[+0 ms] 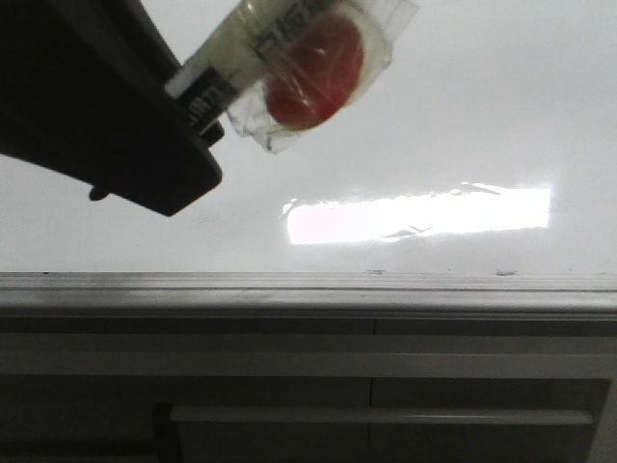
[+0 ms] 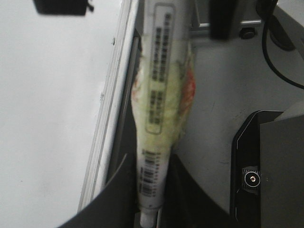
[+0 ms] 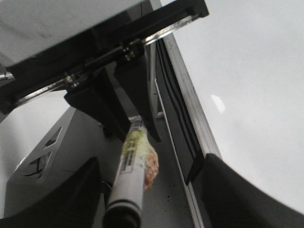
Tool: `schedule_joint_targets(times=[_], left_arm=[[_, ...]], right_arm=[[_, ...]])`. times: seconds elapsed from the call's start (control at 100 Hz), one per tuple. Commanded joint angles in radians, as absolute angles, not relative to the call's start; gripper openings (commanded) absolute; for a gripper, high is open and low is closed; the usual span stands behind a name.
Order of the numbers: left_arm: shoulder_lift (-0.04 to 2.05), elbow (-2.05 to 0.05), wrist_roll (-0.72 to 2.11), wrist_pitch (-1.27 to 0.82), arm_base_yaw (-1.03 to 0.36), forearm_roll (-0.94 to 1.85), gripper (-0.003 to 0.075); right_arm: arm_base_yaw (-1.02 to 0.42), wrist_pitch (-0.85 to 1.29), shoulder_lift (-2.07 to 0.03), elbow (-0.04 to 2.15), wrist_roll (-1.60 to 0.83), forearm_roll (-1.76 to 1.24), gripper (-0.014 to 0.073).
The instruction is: Write number 0 on whiteboard
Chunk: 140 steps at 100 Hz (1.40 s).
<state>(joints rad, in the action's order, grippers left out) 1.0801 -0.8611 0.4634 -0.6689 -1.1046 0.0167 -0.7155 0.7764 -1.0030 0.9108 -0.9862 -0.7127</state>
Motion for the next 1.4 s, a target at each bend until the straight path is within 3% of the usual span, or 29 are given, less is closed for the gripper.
schedule_joint_targets(times=[0.0,0.45,0.73,0.93,1.15,1.25,1.39], left_arm=[[1.06,-0.897,0.462,-0.623,-1.111,0.02,-0.002],[1.06,-0.897,0.462,-0.604,-1.111,0.02,-0.002],[1.06,-0.897,0.462,-0.605,-1.111,0.022,-0.002],[1.06,-0.897,0.462,-0.609,-1.111,0.022,-0.002],[1.06,-0.901,0.42,-0.612,-1.111,0.031,-0.0015],[1.048,-0.904,0.386,-0.613,-1.111,0.05,0.0075],[0.997,-0.904,0.289,-0.613,-1.111,0.056,0.0356]], right_arm=[[-0.718,0.717,-1.026,0.946,-0.995,-0.766,0.0396],[-0.718,0.705,-1.101,0.946,-0.995,-0.801,0.0379],[-0.718,0.716,-1.121,0.946,-0.995,-0.801,0.0151],[-0.718,0.716,-1.121,0.946,-0.995,-0.801,-0.0069],[-0.718,0.714,-1.113,0.946,-0.995,-0.804,-0.0073],[-0.711,0.685,-1.092,0.941,-0.993,-0.802,-0.005],[-0.674,0.642,-1.043,0.918,-0.947,-0.788,-0.0047]])
